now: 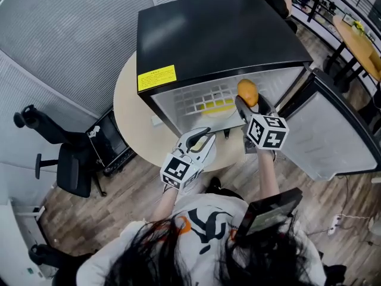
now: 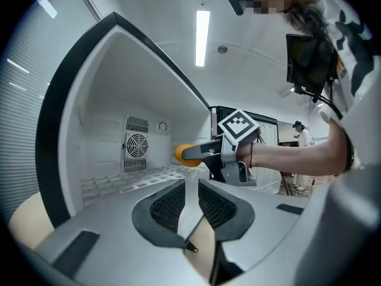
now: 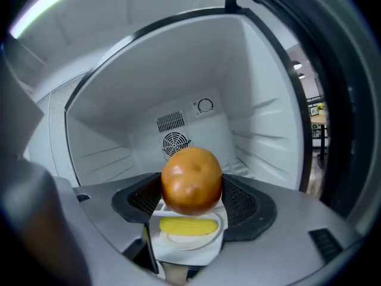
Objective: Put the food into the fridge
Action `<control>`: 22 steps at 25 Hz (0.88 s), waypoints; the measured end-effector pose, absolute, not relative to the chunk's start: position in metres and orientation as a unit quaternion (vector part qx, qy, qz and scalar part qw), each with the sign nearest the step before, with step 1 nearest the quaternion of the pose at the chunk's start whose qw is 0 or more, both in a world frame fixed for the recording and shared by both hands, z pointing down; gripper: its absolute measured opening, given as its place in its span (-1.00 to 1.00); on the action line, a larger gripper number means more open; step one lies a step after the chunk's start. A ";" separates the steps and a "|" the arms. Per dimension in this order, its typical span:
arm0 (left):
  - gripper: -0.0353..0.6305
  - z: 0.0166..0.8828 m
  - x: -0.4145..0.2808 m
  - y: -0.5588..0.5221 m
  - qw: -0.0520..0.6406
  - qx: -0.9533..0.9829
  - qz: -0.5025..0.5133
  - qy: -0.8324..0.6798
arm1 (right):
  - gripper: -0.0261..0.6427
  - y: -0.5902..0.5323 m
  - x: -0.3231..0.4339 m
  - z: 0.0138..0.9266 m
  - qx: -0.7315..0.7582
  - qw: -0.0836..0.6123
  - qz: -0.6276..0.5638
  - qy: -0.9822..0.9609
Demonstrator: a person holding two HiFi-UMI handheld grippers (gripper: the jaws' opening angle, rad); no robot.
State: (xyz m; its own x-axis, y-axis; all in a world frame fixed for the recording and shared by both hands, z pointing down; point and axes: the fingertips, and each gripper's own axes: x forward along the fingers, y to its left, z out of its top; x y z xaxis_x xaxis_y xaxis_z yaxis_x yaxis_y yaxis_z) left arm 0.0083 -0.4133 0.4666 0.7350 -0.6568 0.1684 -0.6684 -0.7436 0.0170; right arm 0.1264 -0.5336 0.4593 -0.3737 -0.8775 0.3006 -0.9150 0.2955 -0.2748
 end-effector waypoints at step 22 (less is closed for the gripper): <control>-0.71 0.476 -0.006 -0.435 0.041 0.922 0.096 -0.372 | 0.06 -0.630 0.131 0.487 0.635 0.212 0.134 -0.730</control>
